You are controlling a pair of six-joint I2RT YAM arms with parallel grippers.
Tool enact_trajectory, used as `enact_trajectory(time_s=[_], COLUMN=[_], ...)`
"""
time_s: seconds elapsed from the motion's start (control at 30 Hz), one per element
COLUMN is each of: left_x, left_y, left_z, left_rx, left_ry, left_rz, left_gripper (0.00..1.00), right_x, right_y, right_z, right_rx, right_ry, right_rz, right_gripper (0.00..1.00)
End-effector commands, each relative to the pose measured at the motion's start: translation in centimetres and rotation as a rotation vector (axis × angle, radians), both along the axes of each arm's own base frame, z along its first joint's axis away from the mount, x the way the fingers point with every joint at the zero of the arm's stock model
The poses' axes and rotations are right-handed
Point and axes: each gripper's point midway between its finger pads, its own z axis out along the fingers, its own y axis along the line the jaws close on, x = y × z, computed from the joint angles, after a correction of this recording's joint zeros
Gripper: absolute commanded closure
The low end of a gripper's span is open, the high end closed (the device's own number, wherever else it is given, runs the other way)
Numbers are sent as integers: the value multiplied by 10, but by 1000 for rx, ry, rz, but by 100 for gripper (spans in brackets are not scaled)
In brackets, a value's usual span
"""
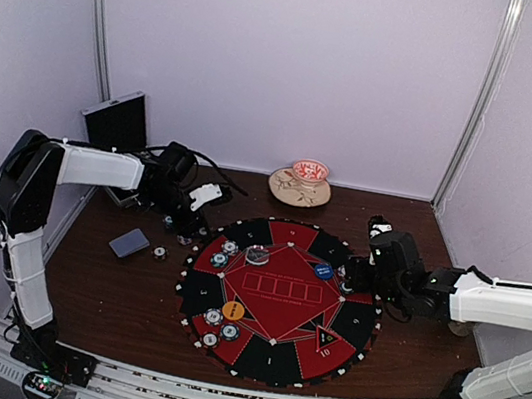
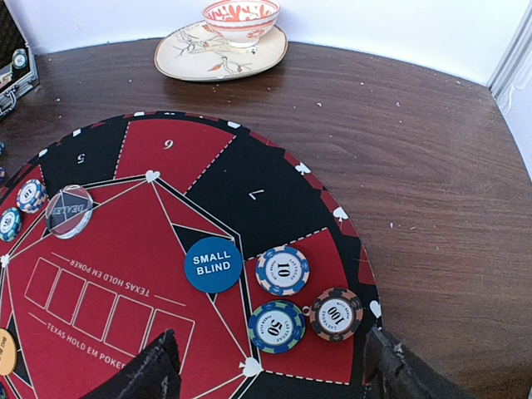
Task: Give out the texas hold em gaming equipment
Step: Place the pile of poker chips at the dealer area.
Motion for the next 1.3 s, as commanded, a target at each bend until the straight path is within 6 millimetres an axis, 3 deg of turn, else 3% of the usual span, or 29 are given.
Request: enact_trajectory(time_s=[0.0, 0.4, 1.27], left_x=[8, 12, 20], left_y=[-10, -25, -32], left_z=[-1, -25, -42], left_rx=[-8, 5, 25], left_ry=[12, 36, 39], left_rz=[13, 2, 0], left_gripper=[69, 69, 65], right_x=[-2, -1, -2], right_y=[-3, -3, -2], right_z=[3, 2, 1], right_rx=[0, -3, -6], right_ry=[-15, -12, -10], right_rz=[-4, -5, -2], right_gripper=[22, 23, 23])
